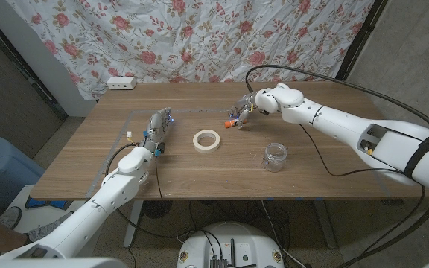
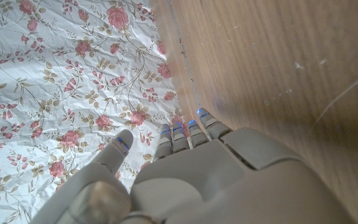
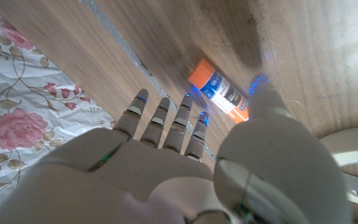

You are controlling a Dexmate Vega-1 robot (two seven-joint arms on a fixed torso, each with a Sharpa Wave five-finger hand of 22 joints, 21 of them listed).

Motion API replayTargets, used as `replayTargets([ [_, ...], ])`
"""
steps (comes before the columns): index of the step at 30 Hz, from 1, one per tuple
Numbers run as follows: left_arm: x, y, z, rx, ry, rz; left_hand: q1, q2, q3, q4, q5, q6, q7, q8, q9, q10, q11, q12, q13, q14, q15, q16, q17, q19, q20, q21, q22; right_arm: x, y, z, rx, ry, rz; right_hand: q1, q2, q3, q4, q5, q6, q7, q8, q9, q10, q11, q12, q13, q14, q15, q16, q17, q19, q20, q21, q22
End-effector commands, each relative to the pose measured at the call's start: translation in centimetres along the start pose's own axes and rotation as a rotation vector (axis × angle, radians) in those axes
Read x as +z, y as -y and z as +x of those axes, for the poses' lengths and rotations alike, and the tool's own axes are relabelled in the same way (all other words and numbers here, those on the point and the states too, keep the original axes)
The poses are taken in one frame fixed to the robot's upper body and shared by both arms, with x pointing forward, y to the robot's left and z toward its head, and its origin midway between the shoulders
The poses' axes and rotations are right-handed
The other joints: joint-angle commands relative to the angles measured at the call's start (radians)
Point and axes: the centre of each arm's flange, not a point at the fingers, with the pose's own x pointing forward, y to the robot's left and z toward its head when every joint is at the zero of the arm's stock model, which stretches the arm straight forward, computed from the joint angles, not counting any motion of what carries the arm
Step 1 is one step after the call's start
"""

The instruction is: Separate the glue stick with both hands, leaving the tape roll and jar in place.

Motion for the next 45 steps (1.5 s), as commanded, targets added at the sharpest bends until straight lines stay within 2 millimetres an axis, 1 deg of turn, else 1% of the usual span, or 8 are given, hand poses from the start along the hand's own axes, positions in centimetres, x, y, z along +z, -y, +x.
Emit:
replayTargets([
  [1, 0.33, -0.04, 0.41, -0.012, 0.001, 0.006, 0.004, 0.092, 0.006, 0.000, 0.002, 0.009, 0.000, 0.003, 0.005, 0.010, 0.002, -0.003, 0.002, 0.004, 0.002, -0.001, 0.004, 0.007, 0.004, 0.003, 0.003, -0.10, -1.10, 0.16, -0.054, 0.008, 0.032, 0.030, -0.005, 0.014, 0.001, 0.012, 0.049, -0.002, 0.016, 0.004, 0.038, -0.019, 0.004, -0.001, 0.044, 0.009, 0.013, 0.000, 0.022, -0.001, -0.001, 0.003],
  [6, 0.44, -0.07, 0.48, -0.010, -0.005, 0.011, 0.004, 0.092, 0.007, 0.000, 0.002, 0.013, 0.002, 0.005, 0.005, 0.014, 0.000, -0.002, 0.002, 0.005, 0.001, -0.001, 0.003, 0.010, 0.007, 0.004, 0.004, -0.04, -1.29, 0.19, -0.056, 0.009, 0.032, 0.066, 0.006, 0.032, -0.003, 0.016, 0.071, -0.003, 0.019, 0.004, 0.068, -0.037, 0.004, -0.002, 0.063, 0.011, 0.017, 0.000, 0.033, -0.003, -0.003, 0.003],
  [12, 0.42, 0.01, 0.51, -0.014, -0.002, 0.004, 0.004, 0.091, 0.008, 0.000, 0.002, 0.015, 0.002, 0.005, 0.005, 0.016, 0.000, -0.001, 0.002, 0.007, 0.002, 0.000, 0.003, 0.012, 0.008, 0.004, 0.004, -0.22, -1.40, 0.05, -0.089, 0.005, 0.047, 0.087, 0.011, 0.038, 0.001, 0.008, 0.109, -0.002, 0.028, 0.005, 0.110, -0.048, 0.005, -0.002, 0.087, -0.010, 0.025, 0.001, 0.045, -0.007, -0.003, 0.003],
  [14, 0.38, 0.03, 0.52, -0.012, -0.004, 0.004, 0.004, 0.091, 0.009, 0.000, 0.002, 0.017, 0.003, 0.005, 0.006, 0.016, 0.000, -0.002, 0.003, 0.007, 0.002, 0.000, 0.003, 0.012, 0.009, 0.004, 0.004, -0.26, -1.45, 0.05, -0.100, 0.002, 0.051, 0.090, 0.011, 0.038, 0.003, 0.004, 0.123, -0.002, 0.032, 0.006, 0.117, -0.047, 0.004, -0.003, 0.093, -0.019, 0.026, 0.001, 0.048, -0.008, -0.004, 0.003],
  [23, 0.23, 0.16, 0.62, -0.010, -0.010, 0.002, 0.004, 0.091, 0.010, 0.001, 0.002, 0.017, 0.003, 0.004, 0.006, 0.017, 0.000, -0.002, 0.003, 0.007, 0.002, -0.001, 0.003, 0.014, 0.009, 0.004, 0.004, -0.33, -1.72, 0.06, -0.135, 0.007, 0.067, 0.077, 0.008, 0.027, 0.018, -0.007, 0.206, -0.003, 0.058, 0.010, 0.183, -0.079, 0.002, -0.003, 0.120, -0.048, 0.037, 0.006, 0.062, -0.011, -0.006, 0.003],
  [29, 0.19, 0.18, 0.65, -0.006, -0.011, 0.001, 0.004, 0.091, 0.011, 0.001, 0.002, 0.018, 0.003, 0.004, 0.006, 0.017, -0.001, -0.002, 0.003, 0.008, 0.001, -0.001, 0.003, 0.015, 0.009, 0.004, 0.004, -0.46, -1.83, 0.26, -0.147, 0.007, 0.069, 0.077, 0.014, 0.024, 0.020, -0.008, 0.250, -0.004, 0.071, 0.012, 0.220, -0.082, 0.001, -0.003, 0.139, -0.063, 0.047, 0.009, 0.073, -0.016, -0.006, 0.003],
  [35, 0.21, 0.16, 0.72, 0.002, -0.016, 0.006, 0.003, 0.091, 0.011, 0.002, 0.002, 0.018, 0.002, 0.004, 0.006, 0.017, 0.000, -0.003, 0.003, 0.008, 0.001, -0.001, 0.004, 0.015, 0.010, 0.003, 0.004, -0.53, -1.79, 0.51, -0.144, 0.012, 0.070, 0.093, 0.038, 0.031, 0.019, -0.009, 0.286, -0.005, 0.082, 0.014, 0.258, -0.086, 0.001, -0.002, 0.160, -0.079, 0.061, 0.015, 0.079, -0.029, -0.007, 0.003],
  [45, 0.10, 0.22, 0.95, -0.002, -0.009, -0.005, 0.003, 0.090, 0.012, 0.002, 0.002, 0.019, 0.003, 0.003, 0.006, 0.018, 0.001, -0.003, 0.003, 0.008, 0.001, -0.001, 0.004, 0.016, 0.011, 0.003, 0.004, -0.65, -1.59, 0.88, -0.136, 0.016, 0.069, 0.117, 0.062, 0.038, 0.014, -0.016, 0.330, -0.006, 0.096, 0.015, 0.304, -0.087, 0.001, 0.000, 0.171, -0.094, 0.071, 0.019, 0.079, -0.035, -0.010, 0.003],
])
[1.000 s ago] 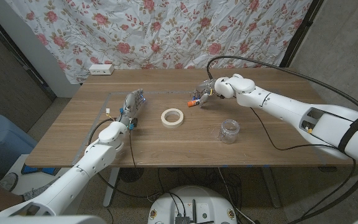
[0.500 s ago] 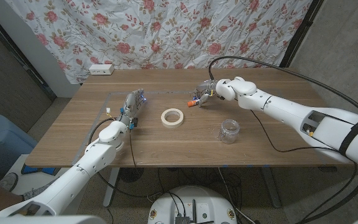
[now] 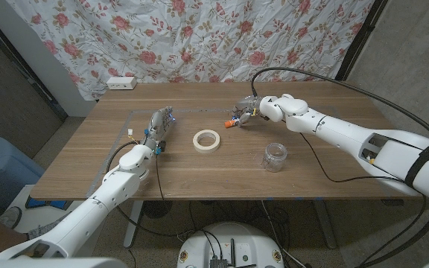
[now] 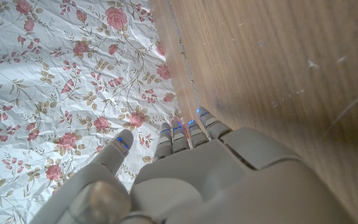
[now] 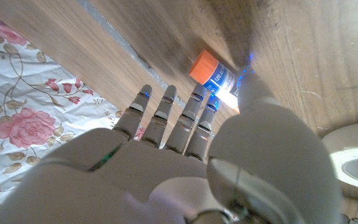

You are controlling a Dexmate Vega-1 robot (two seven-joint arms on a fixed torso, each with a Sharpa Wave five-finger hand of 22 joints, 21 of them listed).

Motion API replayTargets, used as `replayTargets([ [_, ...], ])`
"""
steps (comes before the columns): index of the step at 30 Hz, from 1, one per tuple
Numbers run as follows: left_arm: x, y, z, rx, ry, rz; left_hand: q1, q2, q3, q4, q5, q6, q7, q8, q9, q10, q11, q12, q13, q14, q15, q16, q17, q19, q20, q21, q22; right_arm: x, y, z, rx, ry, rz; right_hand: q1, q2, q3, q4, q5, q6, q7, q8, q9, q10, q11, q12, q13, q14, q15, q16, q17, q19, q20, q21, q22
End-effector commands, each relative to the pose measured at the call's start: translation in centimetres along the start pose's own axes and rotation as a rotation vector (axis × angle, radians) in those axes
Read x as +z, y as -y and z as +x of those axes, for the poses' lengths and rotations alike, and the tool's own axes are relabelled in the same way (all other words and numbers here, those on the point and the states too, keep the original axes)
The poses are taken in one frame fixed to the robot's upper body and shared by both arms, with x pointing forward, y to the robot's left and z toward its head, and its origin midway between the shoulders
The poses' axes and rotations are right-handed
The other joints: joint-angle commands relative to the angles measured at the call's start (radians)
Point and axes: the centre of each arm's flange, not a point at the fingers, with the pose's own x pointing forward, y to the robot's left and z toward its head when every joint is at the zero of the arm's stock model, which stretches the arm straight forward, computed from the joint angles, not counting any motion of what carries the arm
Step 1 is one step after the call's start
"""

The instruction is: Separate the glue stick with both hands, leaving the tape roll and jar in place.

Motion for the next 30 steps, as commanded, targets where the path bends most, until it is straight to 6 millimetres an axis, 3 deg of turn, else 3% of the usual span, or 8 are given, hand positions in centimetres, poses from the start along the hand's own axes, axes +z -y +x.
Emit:
replayTargets([
  [1, -0.14, 0.11, 0.26, 0.003, 0.001, -0.006, 0.003, 0.090, 0.009, -0.001, 0.002, 0.007, 0.001, 0.003, 0.006, 0.009, -0.002, -0.003, 0.003, 0.008, 0.001, -0.001, 0.004, 0.009, 0.003, 0.003, 0.002, -0.04, 0.13, 0.42, -0.002, 0.009, 0.001, 0.009, 0.019, 0.009, 0.001, -0.005, 0.028, -0.001, 0.012, 0.004, 0.024, 0.001, 0.000, 0.002, 0.013, -0.067, 0.011, 0.004, 0.000, -0.005, -0.001, 0.002],
  [16, -0.22, 0.29, 0.26, 0.007, -0.007, -0.003, 0.001, 0.090, 0.010, 0.001, 0.002, 0.007, 0.001, 0.003, 0.006, 0.010, 0.000, -0.003, 0.003, 0.009, 0.001, -0.001, 0.004, 0.009, 0.004, 0.002, 0.002, 0.04, 0.11, 0.48, -0.002, 0.017, -0.002, 0.024, 0.035, -0.007, 0.003, -0.019, 0.168, -0.003, 0.053, 0.006, 0.142, -0.001, -0.006, 0.006, 0.052, -0.104, 0.048, 0.019, 0.011, -0.014, -0.001, 0.002],
  [30, -0.26, 0.40, -0.26, 0.011, -0.003, -0.007, 0.000, 0.090, 0.011, 0.003, 0.002, 0.009, 0.003, 0.003, 0.006, 0.011, 0.002, -0.003, 0.003, 0.009, 0.001, -0.001, 0.005, 0.010, 0.004, 0.002, 0.002, 0.27, -0.08, 0.30, 0.005, 0.023, 0.000, 0.053, 0.056, -0.009, -0.003, -0.019, 0.221, -0.004, 0.058, 0.000, 0.194, -0.003, -0.011, 0.009, 0.070, -0.129, 0.073, 0.030, 0.013, -0.019, -0.002, 0.003],
])
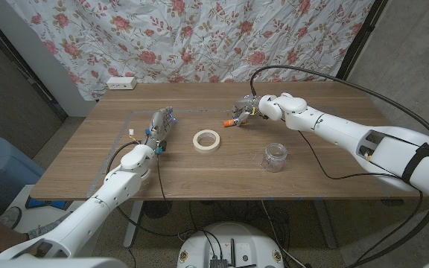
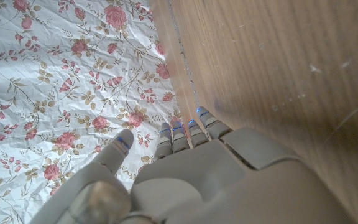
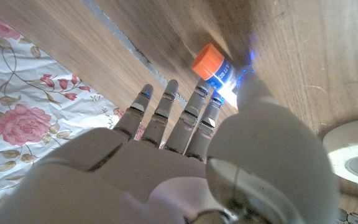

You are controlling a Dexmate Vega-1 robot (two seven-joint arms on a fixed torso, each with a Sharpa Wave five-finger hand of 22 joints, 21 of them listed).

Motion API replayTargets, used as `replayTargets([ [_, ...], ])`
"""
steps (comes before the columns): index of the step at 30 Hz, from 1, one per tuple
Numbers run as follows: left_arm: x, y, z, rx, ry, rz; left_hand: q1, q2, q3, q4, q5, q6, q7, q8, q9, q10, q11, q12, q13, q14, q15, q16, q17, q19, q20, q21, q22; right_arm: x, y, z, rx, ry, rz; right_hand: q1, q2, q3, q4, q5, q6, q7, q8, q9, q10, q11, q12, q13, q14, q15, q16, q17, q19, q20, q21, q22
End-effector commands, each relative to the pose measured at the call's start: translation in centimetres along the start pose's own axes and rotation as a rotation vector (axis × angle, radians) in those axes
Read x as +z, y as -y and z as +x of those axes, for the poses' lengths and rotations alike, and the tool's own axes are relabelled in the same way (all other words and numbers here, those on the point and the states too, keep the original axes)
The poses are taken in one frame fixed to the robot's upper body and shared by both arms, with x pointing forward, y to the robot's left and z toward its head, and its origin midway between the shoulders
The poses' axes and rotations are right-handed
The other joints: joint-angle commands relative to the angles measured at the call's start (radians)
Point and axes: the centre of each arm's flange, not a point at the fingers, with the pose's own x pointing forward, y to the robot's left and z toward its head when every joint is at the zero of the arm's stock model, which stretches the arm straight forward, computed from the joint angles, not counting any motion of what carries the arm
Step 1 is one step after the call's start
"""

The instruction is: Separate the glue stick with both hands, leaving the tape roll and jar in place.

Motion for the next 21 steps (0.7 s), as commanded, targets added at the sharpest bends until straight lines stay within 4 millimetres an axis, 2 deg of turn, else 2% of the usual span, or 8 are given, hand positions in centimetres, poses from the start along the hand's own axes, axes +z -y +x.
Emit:
replayTargets([
  [1, 0.0, 0.2, -0.5, 0.007, -0.005, 0.003, 0.000, 0.090, 0.007, 0.000, 0.002, 0.009, 0.002, 0.003, 0.001, 0.011, 0.002, -0.003, 0.003, 0.009, 0.001, -0.001, 0.005, 0.006, 0.001, 0.002, 0.002, 0.2, -0.2, -0.1, 0.006, 0.005, 0.001, 0.020, 0.013, -0.003, -0.003, 0.000, 0.025, -0.001, 0.007, 0.002, 0.026, -0.001, -0.006, 0.005, 0.013, -0.124, 0.012, 0.006, 0.003, -0.010, -0.002, 0.002],
  [7, 0.1, 0.3, -0.6, 0.006, -0.002, 0.002, 0.000, 0.090, 0.007, 0.000, 0.002, 0.010, 0.002, 0.003, 0.001, 0.012, 0.003, -0.003, 0.003, 0.010, 0.001, -0.001, 0.005, 0.007, 0.000, 0.002, 0.002, -0.2, -0.1, -0.5, -0.016, 0.010, 0.027, 0.039, 0.027, -0.002, -0.004, -0.001, 0.048, -0.002, 0.009, 0.001, 0.046, -0.002, -0.008, 0.007, 0.018, -0.134, 0.023, 0.011, 0.007, -0.017, -0.001, 0.002],
  [21, 1.0, 0.8, -0.8, 0.008, 0.010, 0.015, 0.000, 0.090, 0.009, 0.001, 0.002, 0.012, 0.001, 0.003, 0.001, 0.014, 0.004, -0.003, 0.003, 0.010, 0.001, -0.001, 0.004, 0.007, 0.001, 0.001, 0.002, -0.9, 0.7, -1.9, -0.078, 0.016, 0.097, 0.030, 0.033, -0.015, 0.007, -0.007, 0.069, -0.002, 0.007, 0.000, 0.064, -0.001, -0.012, 0.009, 0.022, -0.120, 0.031, 0.012, 0.014, -0.011, 0.000, 0.002],
])
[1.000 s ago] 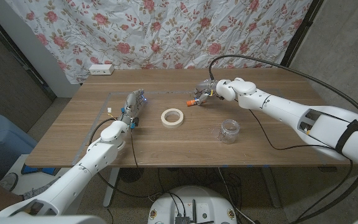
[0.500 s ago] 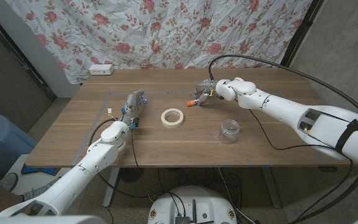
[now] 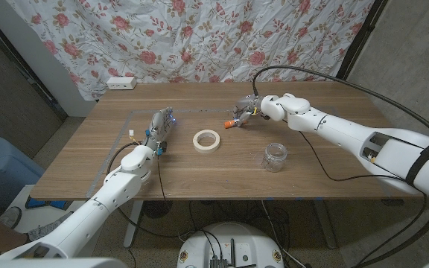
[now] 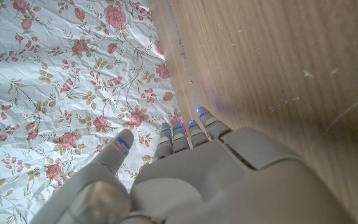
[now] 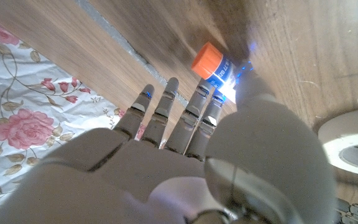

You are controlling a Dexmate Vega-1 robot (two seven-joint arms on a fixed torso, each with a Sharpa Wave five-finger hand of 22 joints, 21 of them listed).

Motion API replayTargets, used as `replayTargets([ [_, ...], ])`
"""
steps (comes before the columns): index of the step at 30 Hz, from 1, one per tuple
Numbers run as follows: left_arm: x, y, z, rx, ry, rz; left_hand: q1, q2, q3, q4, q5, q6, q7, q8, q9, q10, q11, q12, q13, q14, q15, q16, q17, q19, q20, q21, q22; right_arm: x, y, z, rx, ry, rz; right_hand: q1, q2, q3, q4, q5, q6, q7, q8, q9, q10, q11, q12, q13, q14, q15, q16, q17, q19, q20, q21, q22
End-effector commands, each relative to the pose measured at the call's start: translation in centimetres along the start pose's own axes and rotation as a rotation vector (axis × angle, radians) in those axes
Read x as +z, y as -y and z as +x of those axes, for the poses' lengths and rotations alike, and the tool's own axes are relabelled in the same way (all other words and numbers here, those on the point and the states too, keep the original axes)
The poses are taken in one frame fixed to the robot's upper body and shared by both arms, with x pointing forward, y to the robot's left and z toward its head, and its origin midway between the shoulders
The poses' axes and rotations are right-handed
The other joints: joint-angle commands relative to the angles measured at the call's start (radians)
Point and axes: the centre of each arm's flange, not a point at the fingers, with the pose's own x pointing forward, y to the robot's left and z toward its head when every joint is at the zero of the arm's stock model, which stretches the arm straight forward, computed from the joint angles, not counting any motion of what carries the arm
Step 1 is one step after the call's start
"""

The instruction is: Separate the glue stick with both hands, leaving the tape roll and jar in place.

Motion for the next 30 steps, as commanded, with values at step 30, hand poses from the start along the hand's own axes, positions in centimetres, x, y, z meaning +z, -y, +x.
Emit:
replayTargets([
  [30, 4.4, 2.3, -1.1, -0.052, 0.042, 0.084, 0.090, 0.066, 0.020, -0.158, -0.002, 0.041, 0.000, 0.011, 0.000, 0.055, -0.011, 0.006, 0.005, 0.037, -0.006, 0.000, -0.001, 0.043, 0.003, 0.001, -0.002, -0.6, 2.4, -5.4, -0.216, -0.050, 0.152, -0.012, 0.023, -0.022, 0.013, -0.002, 0.031, -0.007, -0.004, 0.003, 0.026, 0.001, -0.012, 0.006, 0.015, -0.123, 0.019, 0.006, 0.027, 0.000, 0.003, 0.003],
])
